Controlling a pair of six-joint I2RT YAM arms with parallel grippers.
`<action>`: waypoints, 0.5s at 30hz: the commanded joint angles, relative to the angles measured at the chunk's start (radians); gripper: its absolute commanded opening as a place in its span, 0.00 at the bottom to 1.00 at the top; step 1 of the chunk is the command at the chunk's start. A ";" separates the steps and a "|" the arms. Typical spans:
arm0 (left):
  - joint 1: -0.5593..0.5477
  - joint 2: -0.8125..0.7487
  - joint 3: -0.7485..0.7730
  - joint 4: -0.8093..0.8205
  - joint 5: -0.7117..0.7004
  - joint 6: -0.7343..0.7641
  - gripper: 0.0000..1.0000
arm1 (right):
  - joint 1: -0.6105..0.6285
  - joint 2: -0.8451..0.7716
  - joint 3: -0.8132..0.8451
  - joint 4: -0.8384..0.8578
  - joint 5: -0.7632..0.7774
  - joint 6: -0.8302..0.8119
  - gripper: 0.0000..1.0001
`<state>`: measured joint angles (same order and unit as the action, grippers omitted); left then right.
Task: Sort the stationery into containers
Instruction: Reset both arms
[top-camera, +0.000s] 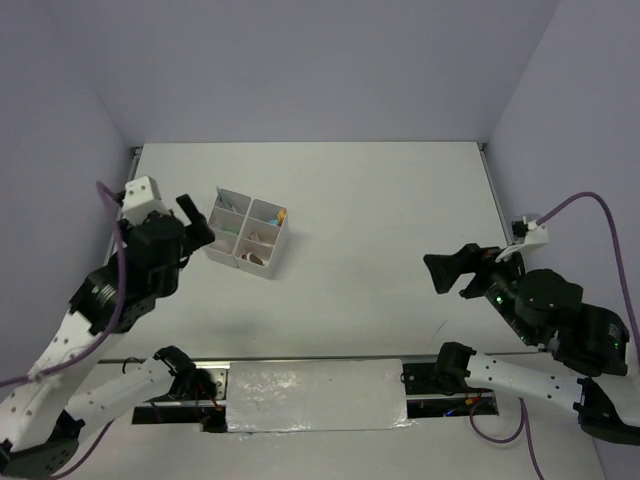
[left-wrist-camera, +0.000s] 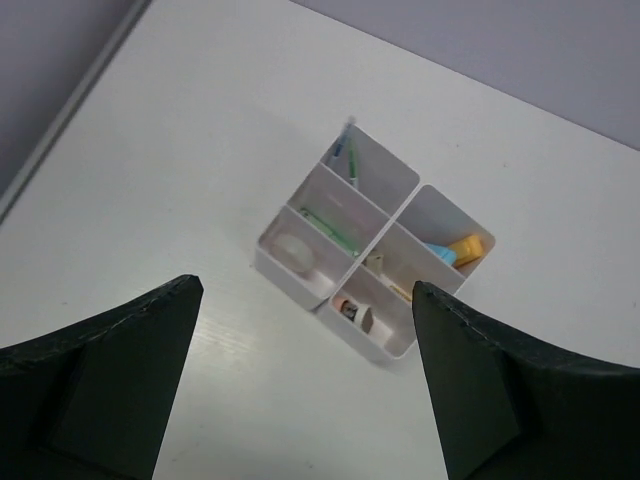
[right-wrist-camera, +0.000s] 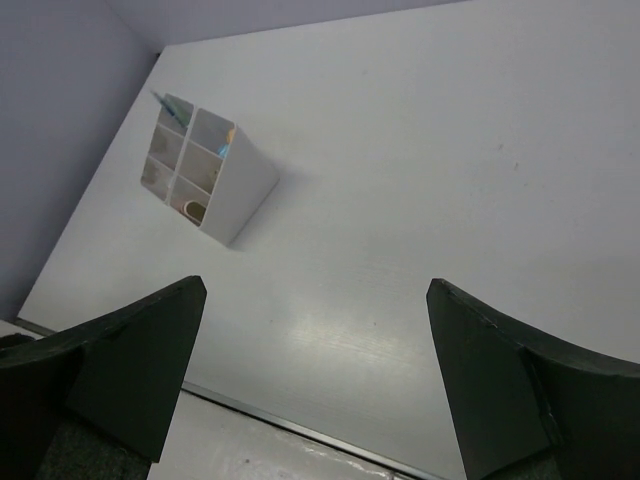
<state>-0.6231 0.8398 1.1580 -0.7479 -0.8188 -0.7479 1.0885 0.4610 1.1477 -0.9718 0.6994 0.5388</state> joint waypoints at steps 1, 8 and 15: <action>0.005 -0.155 -0.010 -0.093 -0.052 0.209 0.99 | 0.001 0.053 0.122 -0.143 0.086 -0.014 1.00; 0.005 -0.481 -0.107 -0.083 0.012 0.283 0.99 | 0.001 0.051 0.328 -0.258 0.104 -0.057 1.00; 0.003 -0.616 -0.057 -0.257 0.000 0.245 0.99 | -0.001 -0.137 0.328 -0.235 -0.014 -0.091 1.00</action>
<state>-0.6224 0.2565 1.0721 -0.9264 -0.8173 -0.5194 1.0885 0.4026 1.4696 -1.1927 0.7254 0.4740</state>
